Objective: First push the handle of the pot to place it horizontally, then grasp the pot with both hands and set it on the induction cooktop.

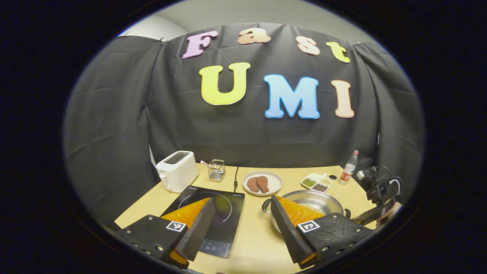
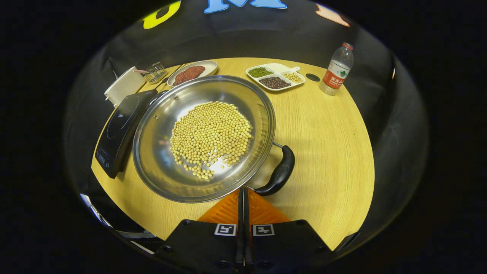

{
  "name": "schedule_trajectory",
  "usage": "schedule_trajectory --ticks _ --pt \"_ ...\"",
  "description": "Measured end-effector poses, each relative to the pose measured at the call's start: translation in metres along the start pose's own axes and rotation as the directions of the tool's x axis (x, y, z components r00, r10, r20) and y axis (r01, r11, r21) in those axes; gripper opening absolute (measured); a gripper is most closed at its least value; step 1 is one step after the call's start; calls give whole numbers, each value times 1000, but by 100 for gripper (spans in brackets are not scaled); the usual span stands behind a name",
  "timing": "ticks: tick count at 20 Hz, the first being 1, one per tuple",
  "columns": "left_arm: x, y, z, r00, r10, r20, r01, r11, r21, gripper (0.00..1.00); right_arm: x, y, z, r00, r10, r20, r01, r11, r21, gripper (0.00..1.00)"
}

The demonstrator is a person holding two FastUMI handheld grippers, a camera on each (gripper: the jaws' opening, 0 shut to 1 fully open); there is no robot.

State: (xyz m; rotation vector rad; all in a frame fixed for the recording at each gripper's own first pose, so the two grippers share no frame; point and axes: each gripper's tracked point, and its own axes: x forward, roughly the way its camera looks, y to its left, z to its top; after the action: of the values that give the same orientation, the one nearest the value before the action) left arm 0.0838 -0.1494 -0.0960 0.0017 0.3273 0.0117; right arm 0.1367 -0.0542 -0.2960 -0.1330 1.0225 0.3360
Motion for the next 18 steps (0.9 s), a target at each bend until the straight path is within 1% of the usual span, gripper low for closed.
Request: schedule_trajectory --ticks 1,2,5,6,7,8,9,10,11,12,13,14,15,18 --pt "-1 -1 1 1000 3 1 -3 1000 1 88 0 -3 1 1000 -2 2 2 1000 3 2" --pt "-1 -1 2 1000 6 2 -6 1000 2 90 1 -5 4 1000 -4 4 4 1000 6 2" --pt "0 -4 1 1000 10 4 -10 1000 4 90 4 -14 9 1000 -13 13 13 1000 20 2" --pt "0 -5 2 1000 11 8 -11 1000 5 87 4 -17 12 1000 -16 16 15 1000 25 2" --pt "-1 -5 4 1000 10 12 -10 1000 8 90 5 -19 14 1000 -17 18 16 999 30 2" --pt "-1 -5 5 1000 13 15 -13 1000 12 90 6 -22 16 1000 -18 21 17 999 34 2" --pt "0 -5 6 1000 14 18 -14 1000 14 90 7 -23 18 1000 -20 24 19 999 36 2" --pt "0 -5 7 1000 14 19 -15 1000 15 88 7 -25 20 999 -22 27 21 999 38 0" --pt "0 -7 7 1000 15 20 -15 1000 14 88 8 -27 22 999 -25 31 23 999 42 2" --pt "1 -7 8 1000 15 22 -16 1000 13 88 8 -29 25 999 -26 35 25 999 48 2" --pt "1 -8 9 1000 15 23 -15 1000 13 90 9 -31 27 999 -27 40 25 998 55 2" --pt "2 -9 9 1000 15 24 -16 1000 14 90 10 -32 30 999 -27 44 24 998 63 0" --pt "2 -10 9 1000 15 24 -16 1000 17 90 11 -34 32 998 -27 48 24 997 70 2" --pt "2 -12 9 1000 16 23 -16 1000 20 90 12 -38 40 998 -28 62 23 997 79 2"
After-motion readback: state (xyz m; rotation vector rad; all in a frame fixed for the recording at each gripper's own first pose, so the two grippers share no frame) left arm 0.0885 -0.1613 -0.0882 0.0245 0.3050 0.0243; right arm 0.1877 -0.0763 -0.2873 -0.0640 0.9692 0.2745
